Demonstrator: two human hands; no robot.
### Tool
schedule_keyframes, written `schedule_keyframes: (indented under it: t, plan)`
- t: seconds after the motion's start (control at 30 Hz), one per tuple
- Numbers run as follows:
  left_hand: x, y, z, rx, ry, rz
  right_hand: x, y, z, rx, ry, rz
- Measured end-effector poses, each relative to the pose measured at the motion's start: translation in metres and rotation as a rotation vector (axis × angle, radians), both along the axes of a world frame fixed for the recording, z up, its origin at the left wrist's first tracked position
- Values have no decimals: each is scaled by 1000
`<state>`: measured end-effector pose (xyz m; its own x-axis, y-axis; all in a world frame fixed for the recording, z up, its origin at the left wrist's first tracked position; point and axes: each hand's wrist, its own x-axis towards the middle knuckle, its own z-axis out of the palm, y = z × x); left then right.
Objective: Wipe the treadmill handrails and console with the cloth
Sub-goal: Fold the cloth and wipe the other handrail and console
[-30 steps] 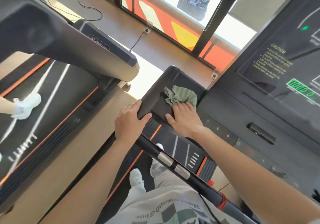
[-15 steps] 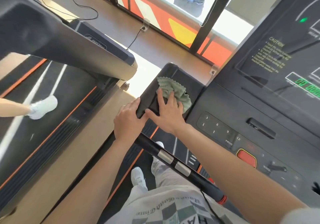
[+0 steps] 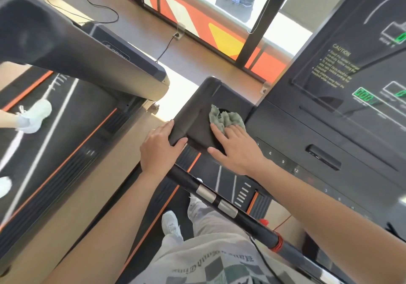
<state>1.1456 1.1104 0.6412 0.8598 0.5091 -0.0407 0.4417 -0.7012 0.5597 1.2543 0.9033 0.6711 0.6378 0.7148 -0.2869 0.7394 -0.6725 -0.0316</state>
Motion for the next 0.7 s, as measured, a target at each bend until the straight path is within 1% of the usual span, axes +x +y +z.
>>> schedule_keyframes:
  t: [0.13,0.2,0.33,0.43,0.53,0.7]
  plan:
    - [0,1,-3,-5,5,-4,18,-12,-5,-98,-26,-108]
    - [0,2,-4,-5,2,-4,30,-5,-7,-100,-25,-178]
    - [1,2,-5,-1,4,-8,68,28,-8,-73,82,-317]
    - [2,2,-6,8,13,-7,87,55,-9,-31,193,-363]
    - [2,3,-8,1,-1,-9,84,73,-13,12,205,-301]
    - [2,2,-8,-22,-26,15,33,85,-22,85,183,-38]
